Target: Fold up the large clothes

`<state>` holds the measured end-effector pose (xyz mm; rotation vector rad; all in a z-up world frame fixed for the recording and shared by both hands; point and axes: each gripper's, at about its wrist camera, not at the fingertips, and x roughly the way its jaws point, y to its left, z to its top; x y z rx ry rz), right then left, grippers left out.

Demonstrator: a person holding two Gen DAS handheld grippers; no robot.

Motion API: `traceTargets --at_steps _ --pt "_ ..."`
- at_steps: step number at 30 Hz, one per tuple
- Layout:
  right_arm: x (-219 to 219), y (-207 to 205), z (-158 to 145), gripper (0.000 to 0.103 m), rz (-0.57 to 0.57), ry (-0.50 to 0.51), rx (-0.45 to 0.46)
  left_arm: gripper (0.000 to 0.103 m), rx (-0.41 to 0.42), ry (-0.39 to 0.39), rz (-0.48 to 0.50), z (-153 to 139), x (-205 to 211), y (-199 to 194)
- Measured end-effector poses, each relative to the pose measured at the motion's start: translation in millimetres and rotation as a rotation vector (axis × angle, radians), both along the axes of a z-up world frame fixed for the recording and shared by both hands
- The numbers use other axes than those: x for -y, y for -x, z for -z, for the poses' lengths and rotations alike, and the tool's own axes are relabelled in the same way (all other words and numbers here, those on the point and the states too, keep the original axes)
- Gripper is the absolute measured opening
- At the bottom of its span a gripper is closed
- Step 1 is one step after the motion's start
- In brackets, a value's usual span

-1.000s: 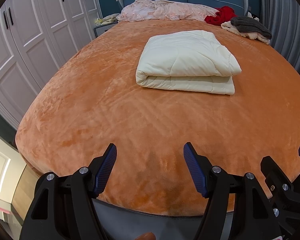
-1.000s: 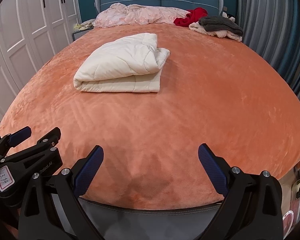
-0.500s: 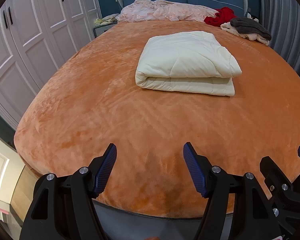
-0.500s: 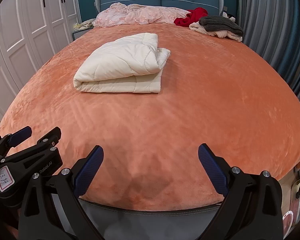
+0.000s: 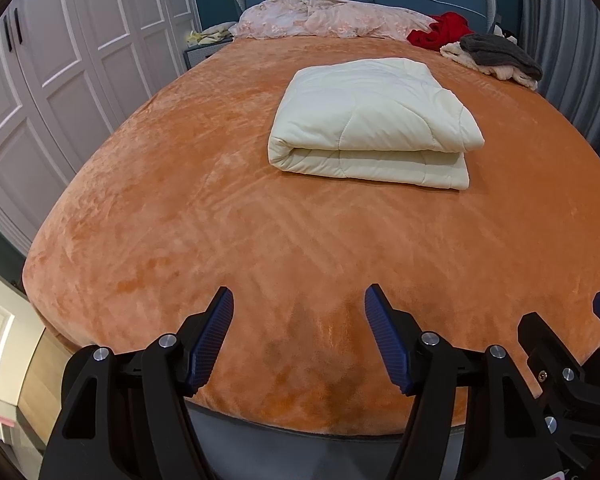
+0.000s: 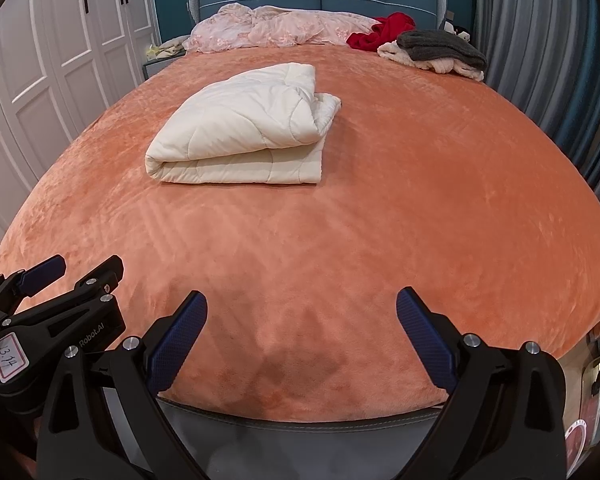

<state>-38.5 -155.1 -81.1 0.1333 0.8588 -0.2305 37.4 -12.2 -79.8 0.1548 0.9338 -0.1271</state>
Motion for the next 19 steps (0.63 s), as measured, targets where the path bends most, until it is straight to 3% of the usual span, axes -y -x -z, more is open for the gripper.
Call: traceTargets --at_steps 10,19 --pt "1.0 -0.5 2.6 0.093 0.003 -0.006 -0.002 0.064 -0.008 0.027 -0.001 2.4 -1.6 -0.8" --pt "-5.7 -0.6 4.1 0.093 0.014 -0.005 -0.004 0.064 -0.005 0.007 -0.008 3.7 -1.4 -1.6"
